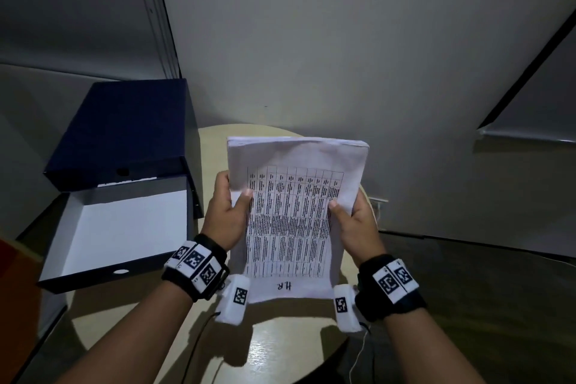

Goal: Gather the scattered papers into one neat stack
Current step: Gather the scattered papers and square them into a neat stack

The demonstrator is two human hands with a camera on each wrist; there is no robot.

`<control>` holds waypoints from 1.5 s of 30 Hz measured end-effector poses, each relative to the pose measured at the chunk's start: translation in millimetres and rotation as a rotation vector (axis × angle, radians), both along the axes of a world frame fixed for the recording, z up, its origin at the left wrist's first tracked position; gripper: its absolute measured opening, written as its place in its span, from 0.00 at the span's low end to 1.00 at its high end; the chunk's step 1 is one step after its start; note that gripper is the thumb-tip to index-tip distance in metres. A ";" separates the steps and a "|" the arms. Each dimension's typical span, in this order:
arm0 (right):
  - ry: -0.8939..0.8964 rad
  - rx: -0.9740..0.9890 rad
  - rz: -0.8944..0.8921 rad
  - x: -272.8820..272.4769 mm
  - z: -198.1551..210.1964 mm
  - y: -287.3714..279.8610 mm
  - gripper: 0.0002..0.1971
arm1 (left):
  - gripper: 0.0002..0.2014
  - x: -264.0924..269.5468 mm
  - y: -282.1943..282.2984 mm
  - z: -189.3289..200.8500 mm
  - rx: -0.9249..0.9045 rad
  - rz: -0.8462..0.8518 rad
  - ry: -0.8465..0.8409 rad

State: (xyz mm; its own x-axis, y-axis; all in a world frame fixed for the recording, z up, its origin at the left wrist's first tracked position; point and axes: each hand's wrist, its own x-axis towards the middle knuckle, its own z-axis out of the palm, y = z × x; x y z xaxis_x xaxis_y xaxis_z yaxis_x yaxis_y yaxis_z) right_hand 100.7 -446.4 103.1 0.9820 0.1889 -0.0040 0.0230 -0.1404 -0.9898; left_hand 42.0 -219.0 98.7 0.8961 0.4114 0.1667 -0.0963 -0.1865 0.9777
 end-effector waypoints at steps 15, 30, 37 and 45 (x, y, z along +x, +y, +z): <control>-0.141 0.005 -0.094 -16.7 -15.4 16.7 0.19 | 0.20 2.5 -8.9 -5.6 0.057 -0.034 -0.055; -0.163 0.074 -0.330 10.0 -1.1 33.7 0.02 | 0.03 35.6 -2.8 -3.2 -0.112 0.174 -0.077; -0.039 -0.038 -0.118 -2.0 -25.7 16.5 0.17 | 0.15 22.8 14.5 -37.6 -0.036 -0.026 0.220; -0.099 0.041 -0.107 -0.7 -6.6 20.5 0.20 | 0.12 9.2 -7.4 -12.7 0.159 -0.016 0.027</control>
